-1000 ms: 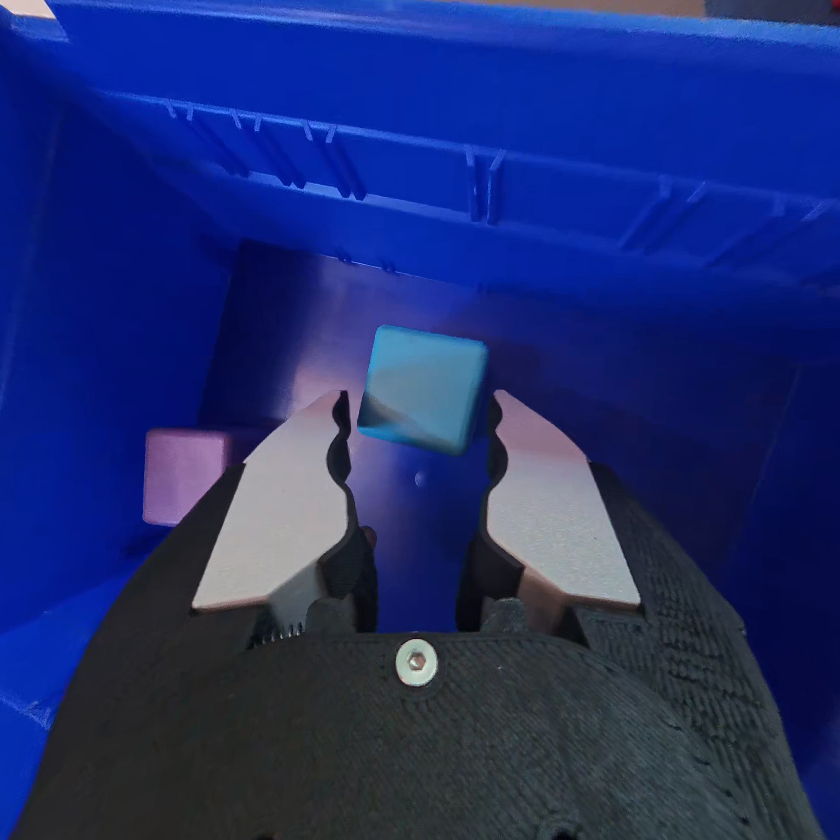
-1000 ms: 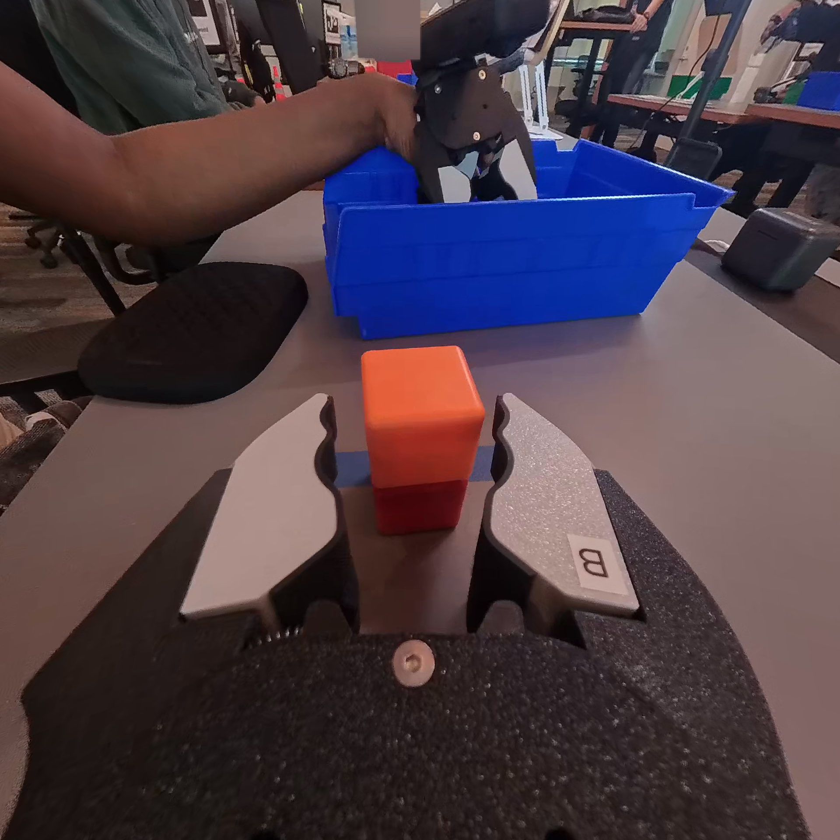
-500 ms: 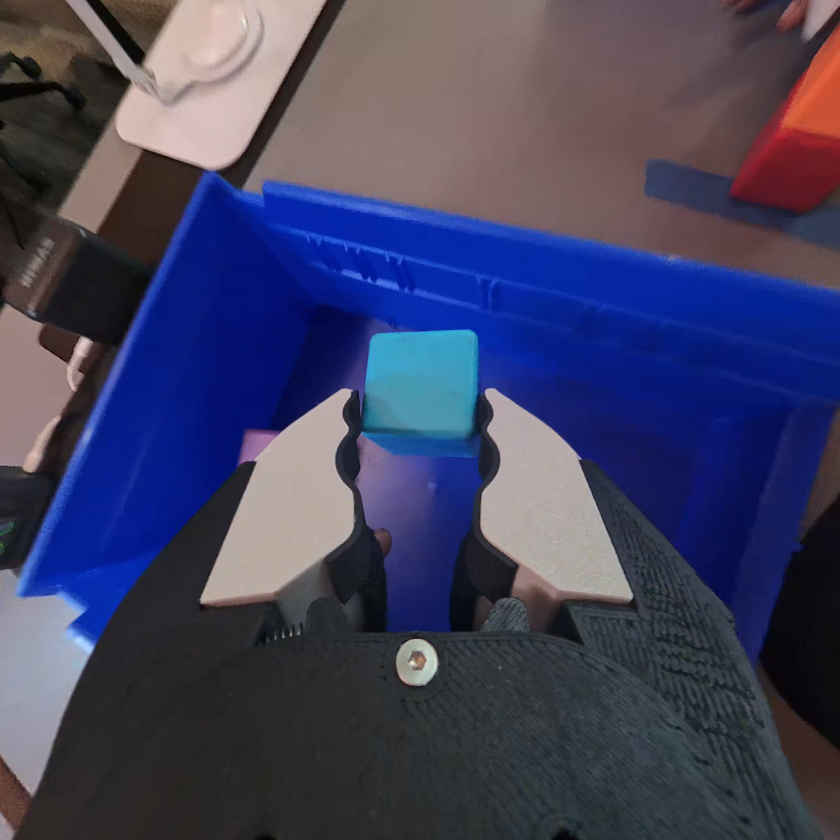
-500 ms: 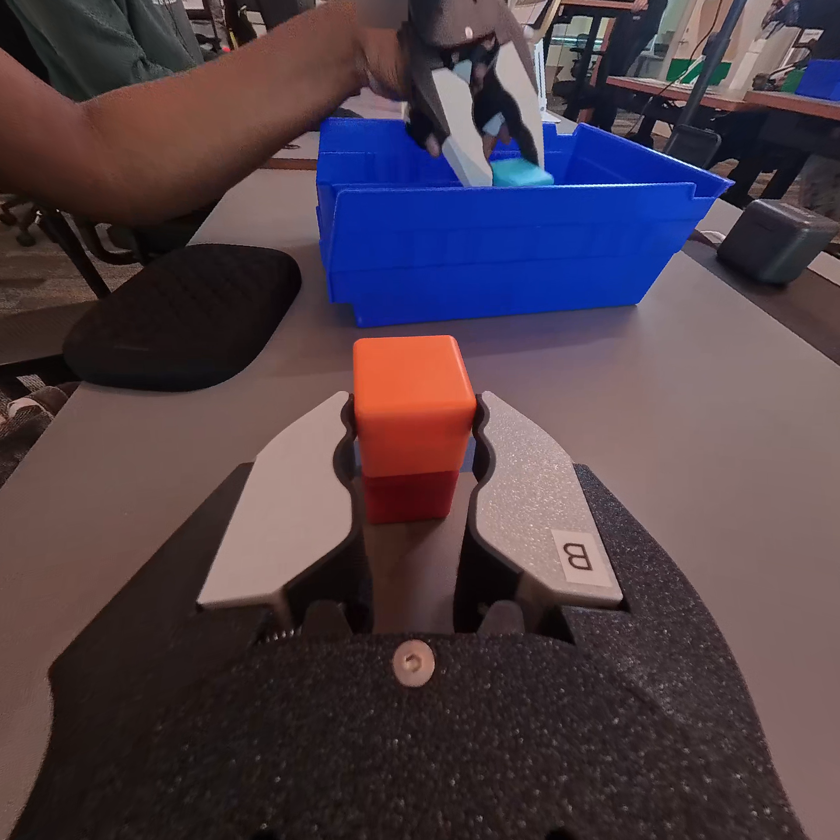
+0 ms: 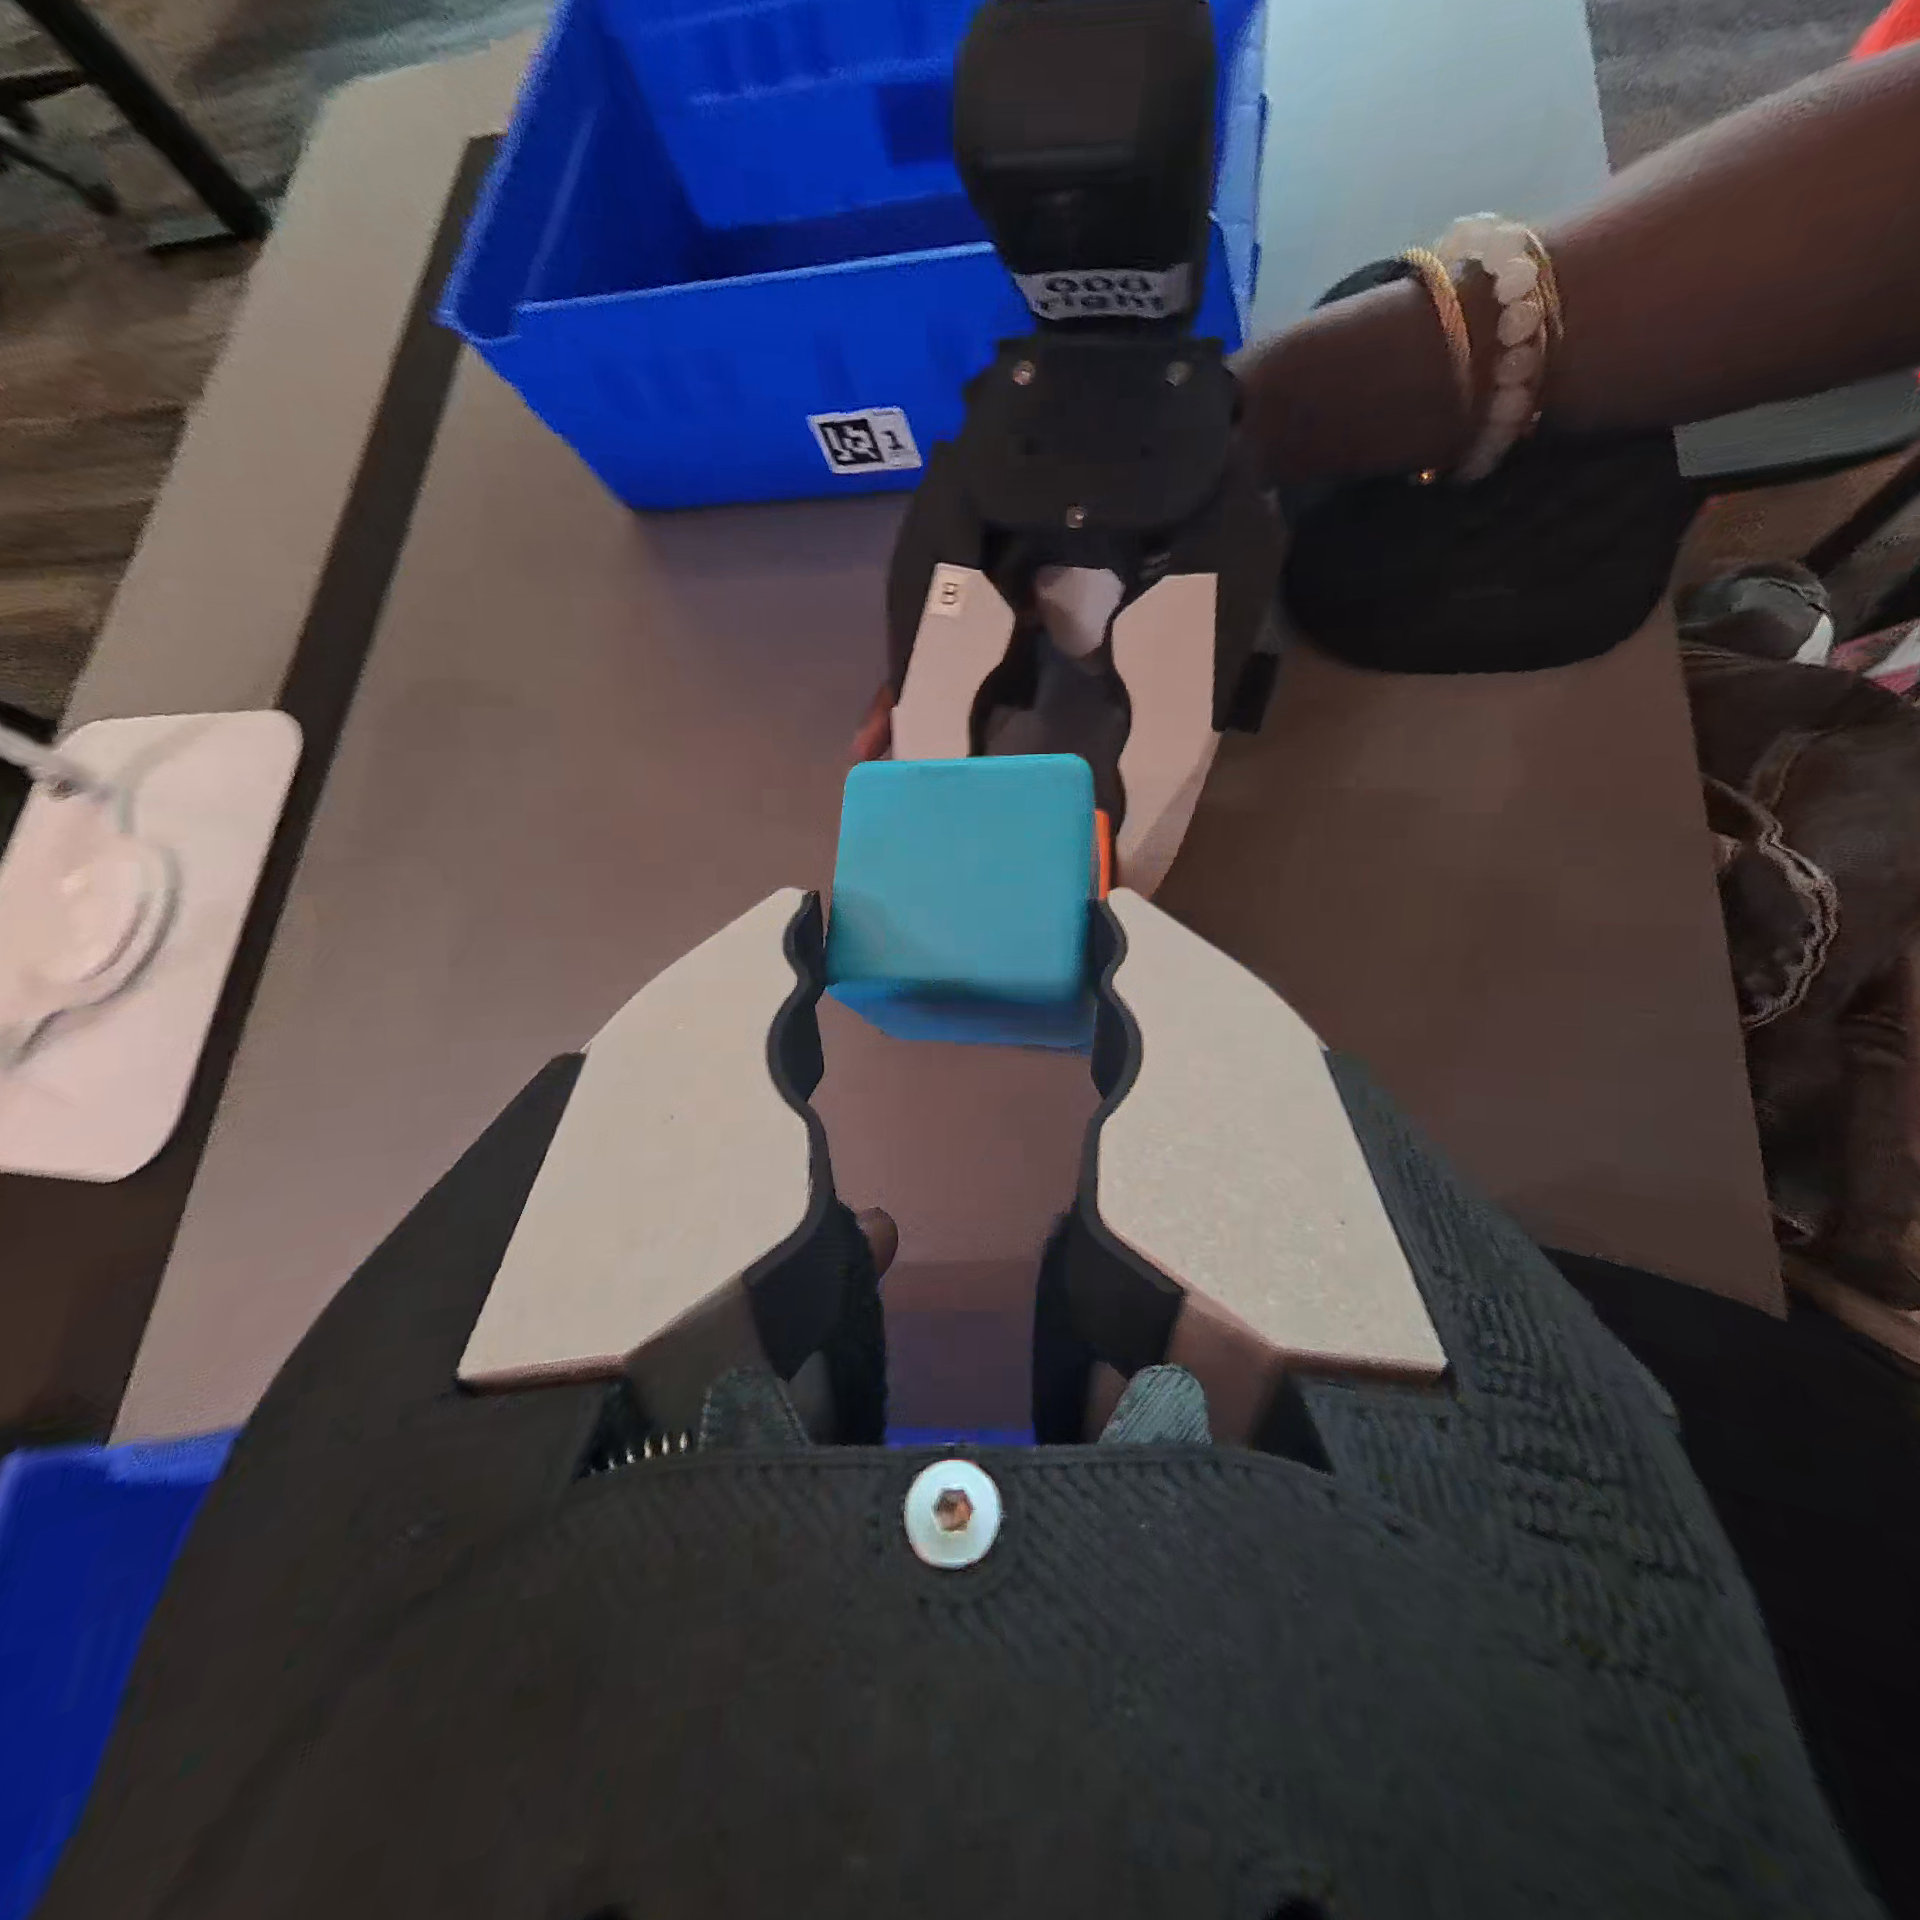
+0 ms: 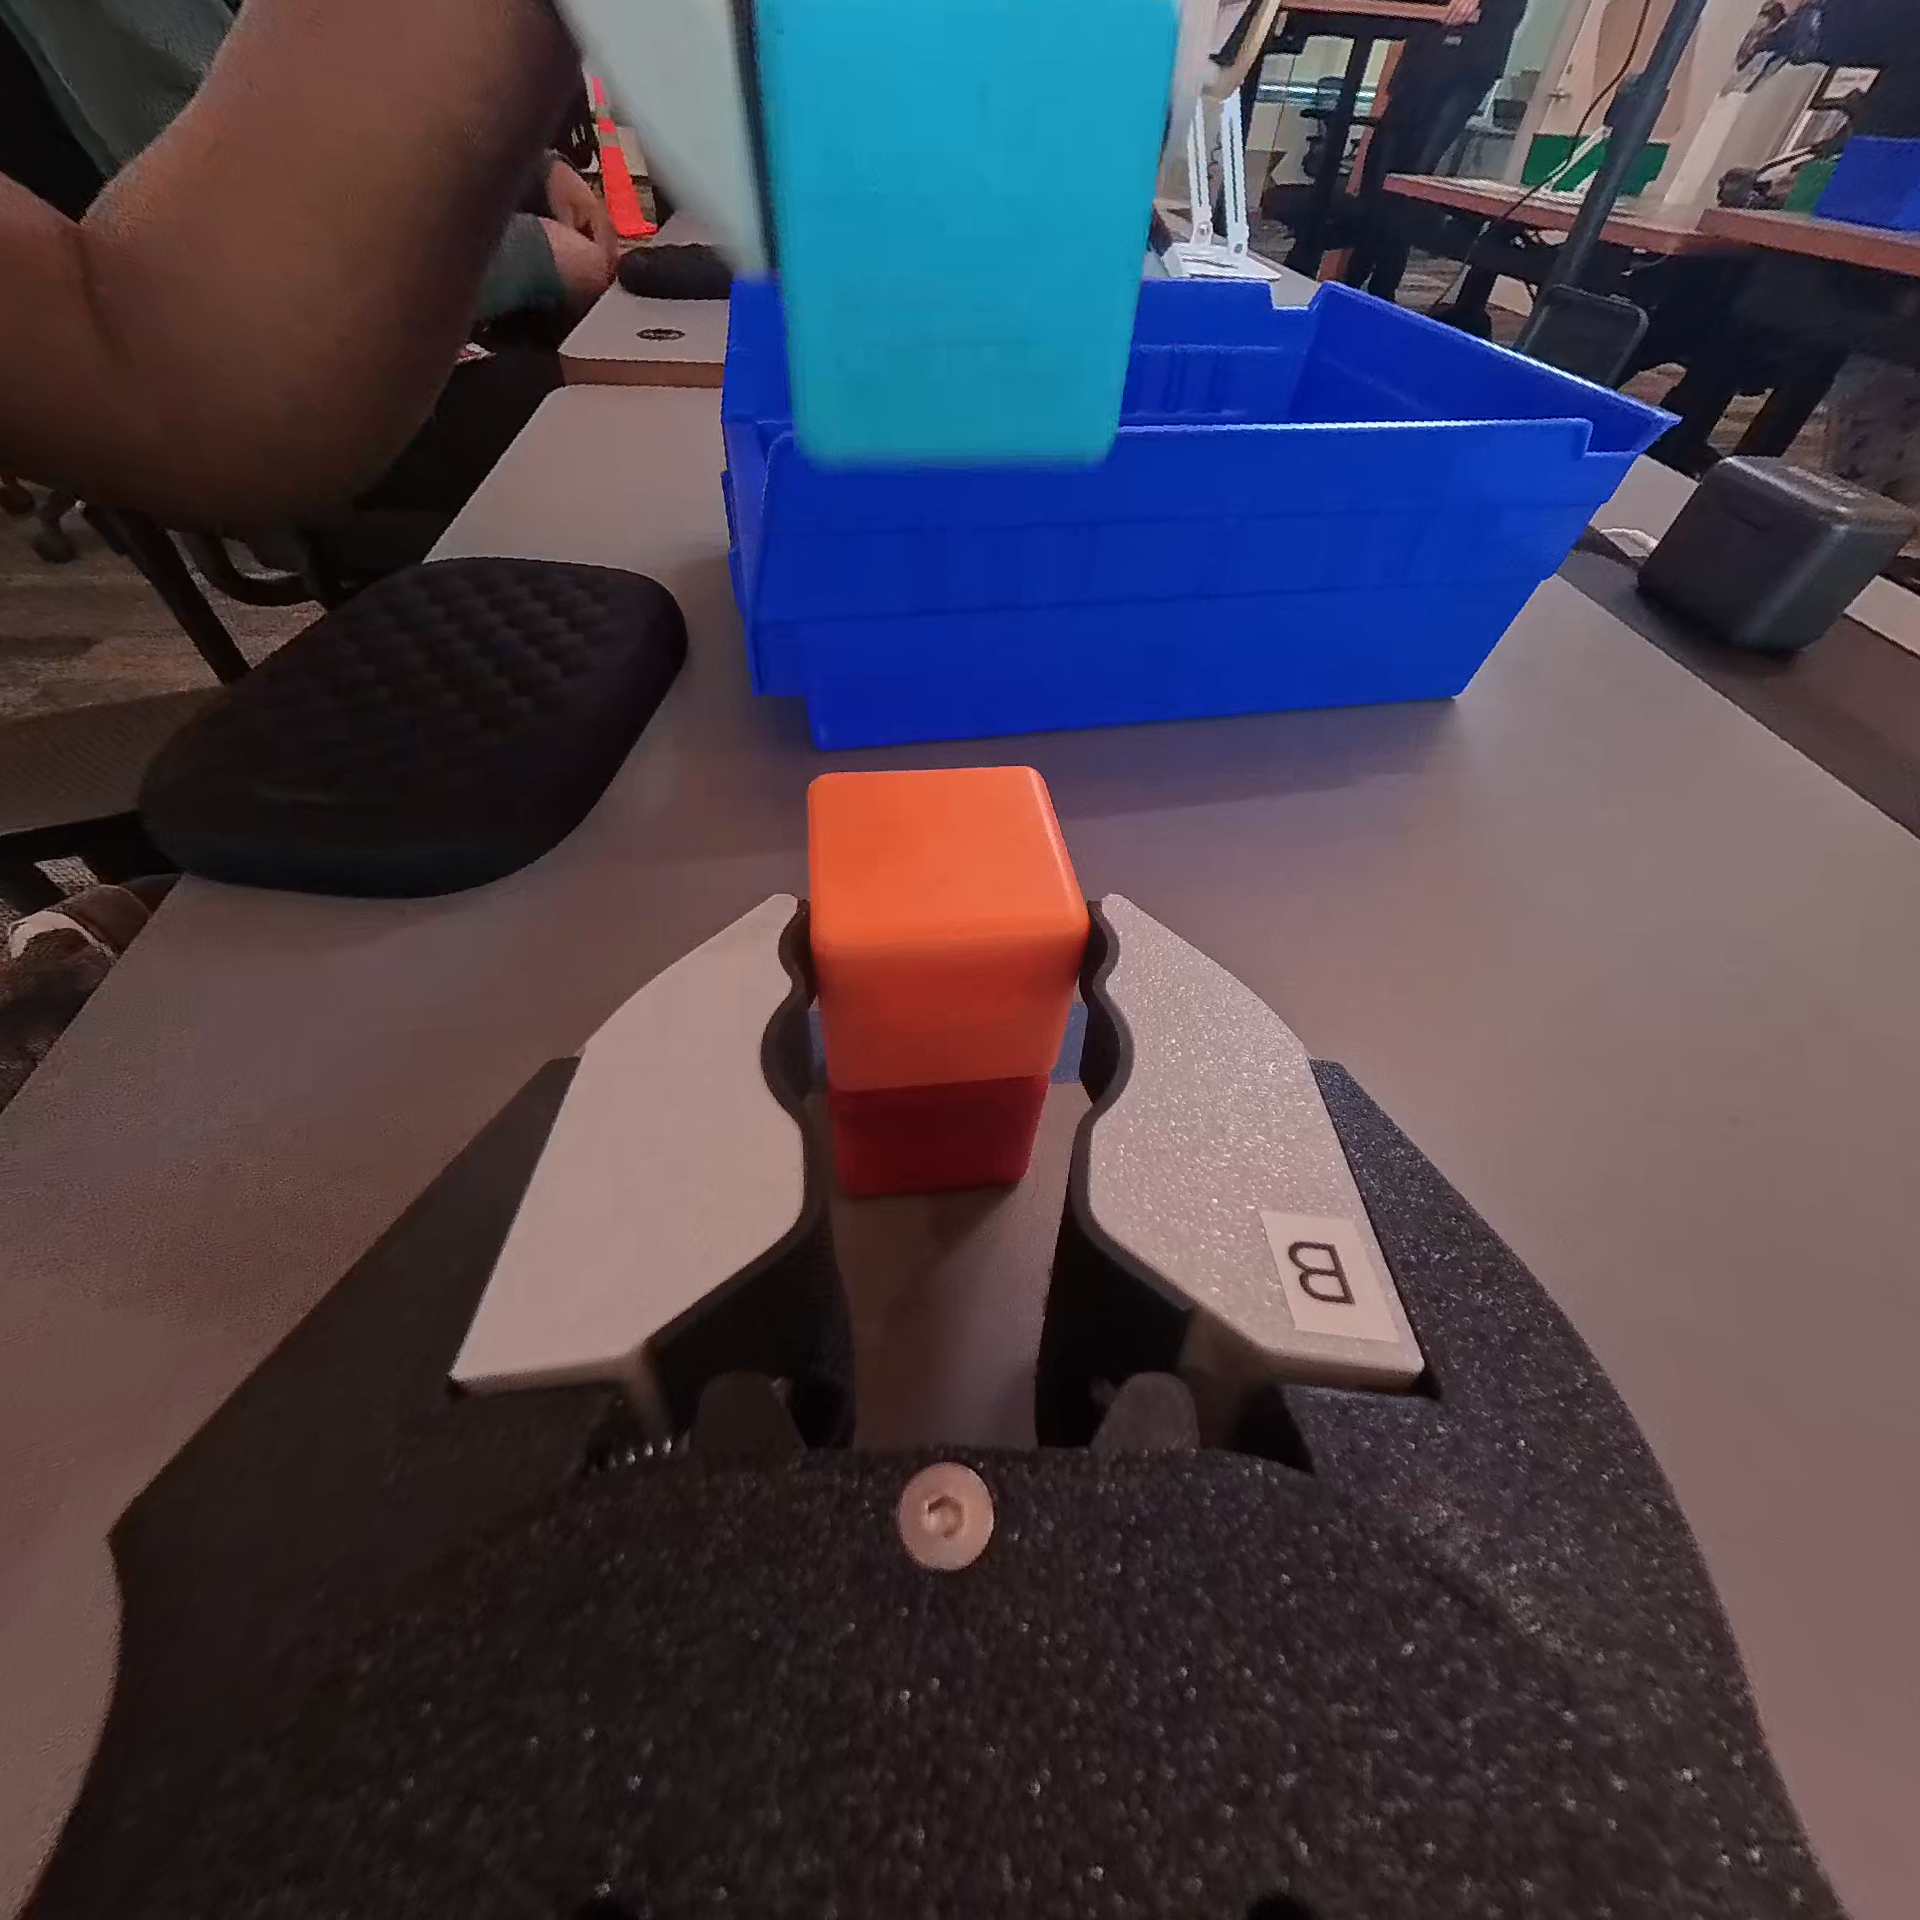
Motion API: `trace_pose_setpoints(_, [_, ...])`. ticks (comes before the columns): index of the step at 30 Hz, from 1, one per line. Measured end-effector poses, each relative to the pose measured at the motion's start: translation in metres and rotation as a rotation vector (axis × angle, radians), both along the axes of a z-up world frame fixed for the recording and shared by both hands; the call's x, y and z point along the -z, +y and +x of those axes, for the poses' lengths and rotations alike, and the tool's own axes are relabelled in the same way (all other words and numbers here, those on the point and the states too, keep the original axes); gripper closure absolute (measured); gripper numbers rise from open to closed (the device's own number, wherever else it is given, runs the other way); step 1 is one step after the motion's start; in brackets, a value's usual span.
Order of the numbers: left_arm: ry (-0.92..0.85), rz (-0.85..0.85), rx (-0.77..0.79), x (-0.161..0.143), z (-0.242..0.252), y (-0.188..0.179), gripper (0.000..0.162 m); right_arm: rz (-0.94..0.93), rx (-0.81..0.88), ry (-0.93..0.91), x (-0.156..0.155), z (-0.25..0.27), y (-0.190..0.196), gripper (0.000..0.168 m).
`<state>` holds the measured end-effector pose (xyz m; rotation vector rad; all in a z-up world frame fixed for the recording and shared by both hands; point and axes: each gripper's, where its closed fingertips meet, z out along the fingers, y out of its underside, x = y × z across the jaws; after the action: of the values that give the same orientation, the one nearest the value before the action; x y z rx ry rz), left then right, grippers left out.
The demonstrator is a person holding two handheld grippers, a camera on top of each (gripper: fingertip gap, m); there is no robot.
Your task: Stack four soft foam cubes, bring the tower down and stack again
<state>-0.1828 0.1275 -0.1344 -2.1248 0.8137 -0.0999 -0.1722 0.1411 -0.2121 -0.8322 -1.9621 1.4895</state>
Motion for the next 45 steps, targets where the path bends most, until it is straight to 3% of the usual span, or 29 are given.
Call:
trace_pose_setpoints(8, [0.018, -0.086, 0.031, 0.038, 0.013, 0.020, 0.113, 0.003, 0.002, -0.001, 0.000, 0.000, 0.000, 0.119])
trace_pose_setpoints(27, [0.016, -0.045, -0.005, 0.040, 0.017, 0.021, 0.113, 0.026, 0.008, -0.006, -0.001, 0.000, 0.000, 0.119])
trace_pose_setpoints(29, [0.021, -0.053, -0.005, 0.040, 0.017, 0.021, 0.113, -0.017, 0.002, 0.036, -0.014, 0.001, -0.002, 0.104])
trace_pose_setpoints(31, [0.021, -0.058, -0.002, 0.040, 0.017, 0.021, 0.113, -0.113, -0.002, 0.095, -0.035, 0.002, -0.003, 0.102])
trace_pose_setpoints(45, [0.029, -0.056, 0.015, 0.039, 0.020, 0.020, 0.112, -0.008, 0.023, 0.115, -0.029, -0.002, -0.003, 0.118])
